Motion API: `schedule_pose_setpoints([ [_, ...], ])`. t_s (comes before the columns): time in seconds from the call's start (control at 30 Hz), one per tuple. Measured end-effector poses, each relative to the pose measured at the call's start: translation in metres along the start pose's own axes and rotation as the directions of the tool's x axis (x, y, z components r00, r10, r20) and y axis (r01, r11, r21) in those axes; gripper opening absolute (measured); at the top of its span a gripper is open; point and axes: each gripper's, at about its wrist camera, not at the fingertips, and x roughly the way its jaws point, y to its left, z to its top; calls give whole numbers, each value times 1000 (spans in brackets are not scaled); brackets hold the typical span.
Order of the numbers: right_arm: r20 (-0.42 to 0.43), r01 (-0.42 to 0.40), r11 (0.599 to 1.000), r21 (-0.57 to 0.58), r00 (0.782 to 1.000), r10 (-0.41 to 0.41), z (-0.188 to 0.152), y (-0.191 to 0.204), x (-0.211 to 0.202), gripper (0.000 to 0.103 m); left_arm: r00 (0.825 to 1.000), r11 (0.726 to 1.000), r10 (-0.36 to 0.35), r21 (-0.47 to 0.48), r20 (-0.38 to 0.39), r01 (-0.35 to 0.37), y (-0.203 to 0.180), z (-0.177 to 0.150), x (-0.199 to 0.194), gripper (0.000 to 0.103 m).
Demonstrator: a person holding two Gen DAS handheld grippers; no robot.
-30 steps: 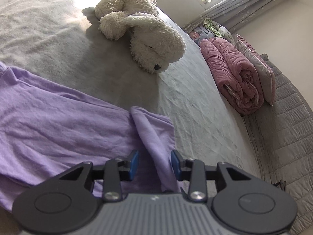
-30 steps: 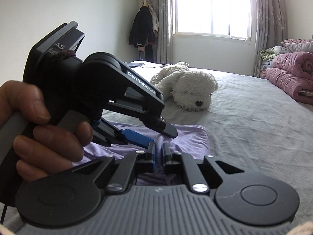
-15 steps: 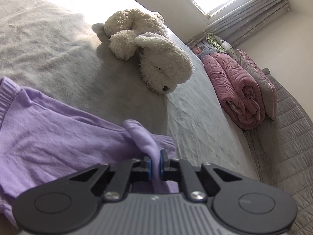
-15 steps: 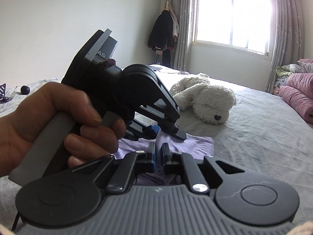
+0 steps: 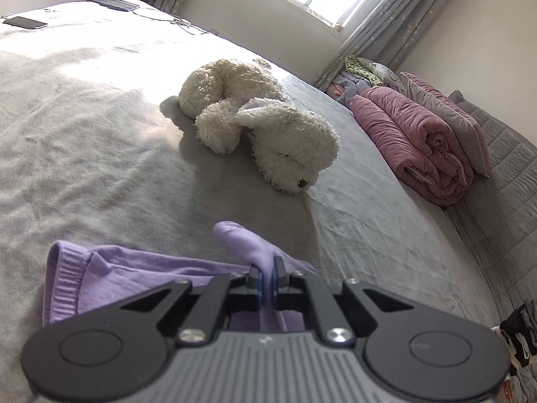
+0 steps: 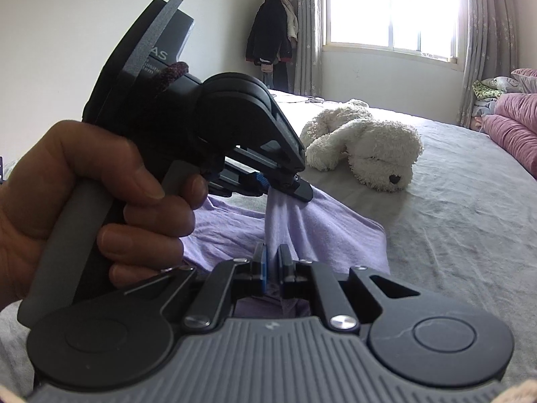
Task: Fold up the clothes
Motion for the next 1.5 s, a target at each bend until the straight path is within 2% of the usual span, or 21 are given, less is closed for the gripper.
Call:
schedule_pose_setpoints([
  [0.23, -53, -16, 992, 127, 998, 23, 0, 5, 19, 10, 1000, 998, 19, 58, -14, -18, 10, 1, -1, 5],
  [0.37, -55, -29, 981, 193, 998, 40, 2, 6, 25, 10, 1000, 997, 18, 79, -9, -18, 14, 3, -4, 5],
  [0.57, -50, -58, 971, 233, 996, 71, 5, 17, 25, 10, 1000, 997, 21, 77, 1, -21, 29, 8, -13, 5],
  [0.9, -49, -99, 968, 232, 992, 114, 9, 32, 35, 10, 999, 998, 43, 47, 4, -43, 59, 14, -22, 5],
  [1.13, -53, -123, 970, 208, 989, 137, 9, 37, 38, 10, 997, 996, 71, 57, 9, -71, 57, 16, -28, 5],
  [1.5, -69, -171, 977, 127, 981, 180, 10, 42, 40, 10, 988, 984, 155, 94, -4, -153, 54, 13, -33, 5],
])
